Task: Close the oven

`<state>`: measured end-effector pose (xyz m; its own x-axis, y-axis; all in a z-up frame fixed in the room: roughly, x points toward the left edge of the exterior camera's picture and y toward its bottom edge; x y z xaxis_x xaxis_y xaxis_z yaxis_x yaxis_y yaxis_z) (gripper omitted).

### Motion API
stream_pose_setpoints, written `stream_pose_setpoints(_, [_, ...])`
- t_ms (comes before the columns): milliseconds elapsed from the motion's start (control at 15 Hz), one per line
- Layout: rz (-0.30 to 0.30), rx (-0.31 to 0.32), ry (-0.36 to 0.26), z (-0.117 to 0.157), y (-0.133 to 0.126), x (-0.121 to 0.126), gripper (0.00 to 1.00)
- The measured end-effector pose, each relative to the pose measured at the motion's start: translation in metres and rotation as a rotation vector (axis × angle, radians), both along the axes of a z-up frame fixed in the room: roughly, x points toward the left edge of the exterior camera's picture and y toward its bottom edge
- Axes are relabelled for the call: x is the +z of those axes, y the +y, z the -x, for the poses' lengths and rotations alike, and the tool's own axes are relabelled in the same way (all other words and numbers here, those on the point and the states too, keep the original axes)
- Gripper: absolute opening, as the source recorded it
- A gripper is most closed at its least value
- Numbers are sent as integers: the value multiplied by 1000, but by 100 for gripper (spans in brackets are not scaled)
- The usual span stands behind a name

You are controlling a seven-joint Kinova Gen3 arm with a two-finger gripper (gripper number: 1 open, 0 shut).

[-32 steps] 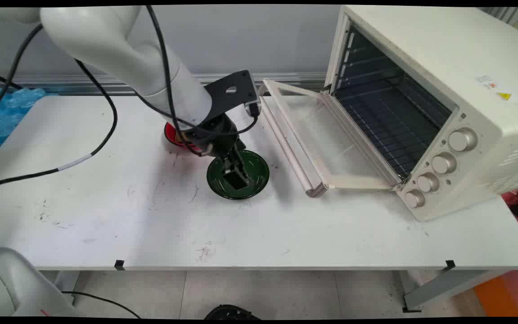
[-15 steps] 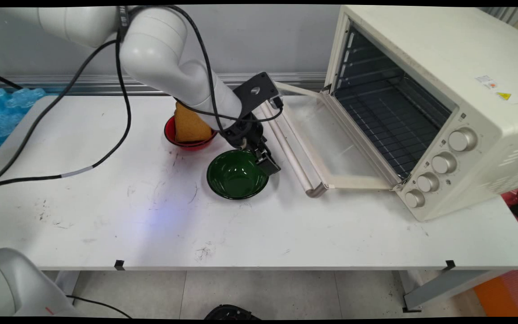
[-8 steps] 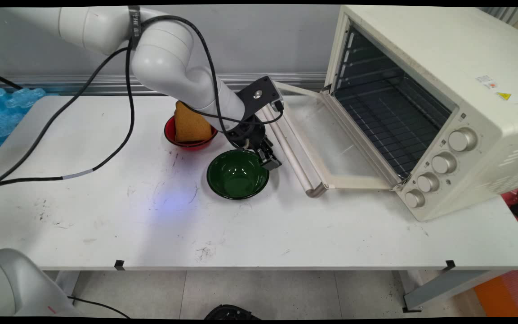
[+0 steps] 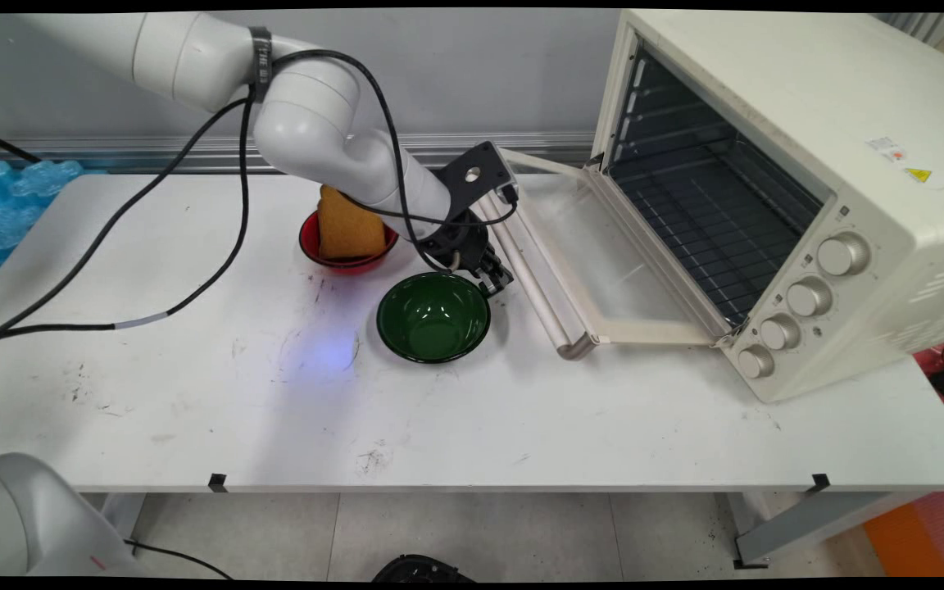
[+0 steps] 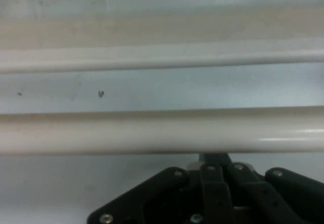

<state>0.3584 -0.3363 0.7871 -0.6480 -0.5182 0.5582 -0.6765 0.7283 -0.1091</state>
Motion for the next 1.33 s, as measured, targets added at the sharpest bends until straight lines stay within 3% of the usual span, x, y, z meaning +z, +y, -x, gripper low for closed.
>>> stream_pose_setpoints(733, [21, 29, 72, 0, -6, -7, 0])
stream_pose_setpoints(1333, [63, -1, 137, 12, -8, 17, 0])
